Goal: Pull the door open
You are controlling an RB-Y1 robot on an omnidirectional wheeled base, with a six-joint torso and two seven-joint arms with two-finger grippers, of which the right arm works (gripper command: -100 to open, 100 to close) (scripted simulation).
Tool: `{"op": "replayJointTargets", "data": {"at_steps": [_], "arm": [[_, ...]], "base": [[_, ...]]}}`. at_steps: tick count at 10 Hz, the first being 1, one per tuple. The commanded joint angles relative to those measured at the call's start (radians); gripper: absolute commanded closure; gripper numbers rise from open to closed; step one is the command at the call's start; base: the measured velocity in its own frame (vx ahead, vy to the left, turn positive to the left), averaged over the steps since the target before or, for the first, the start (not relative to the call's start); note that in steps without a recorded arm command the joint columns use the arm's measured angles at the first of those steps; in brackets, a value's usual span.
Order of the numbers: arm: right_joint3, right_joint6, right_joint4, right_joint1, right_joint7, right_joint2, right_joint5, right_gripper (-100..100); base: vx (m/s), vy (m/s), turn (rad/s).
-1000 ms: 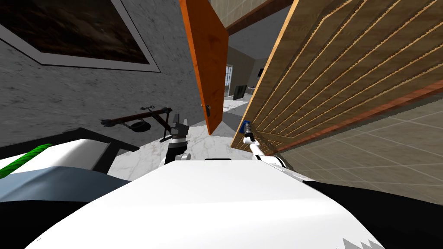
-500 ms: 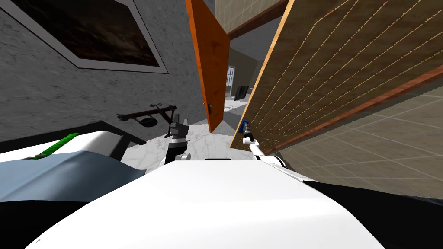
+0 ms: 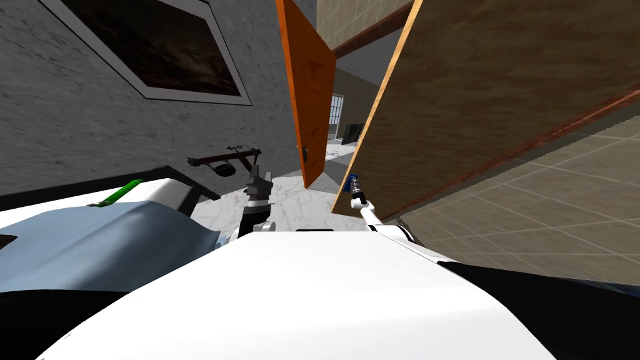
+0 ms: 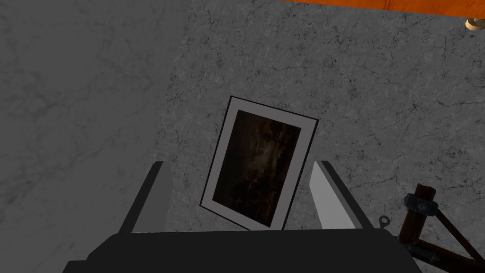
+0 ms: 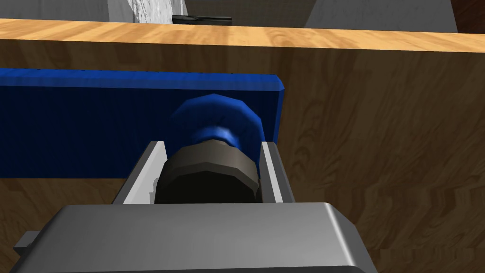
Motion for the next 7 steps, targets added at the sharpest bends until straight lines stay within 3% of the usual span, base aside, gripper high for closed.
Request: {"op": "replayJointTargets", "data": {"at_steps": [1, 7], "arm": [[0.021, -0.002, -0.003, 0.002, -0.019, -0.004, 0.005, 100], [0.073, -0.008, -0.011, 0.004, -0.062, -0.017, 0.017, 100]], "base": [[-0.178, -0.079, 0.108], [-0.197, -0.087, 0.091]]}}
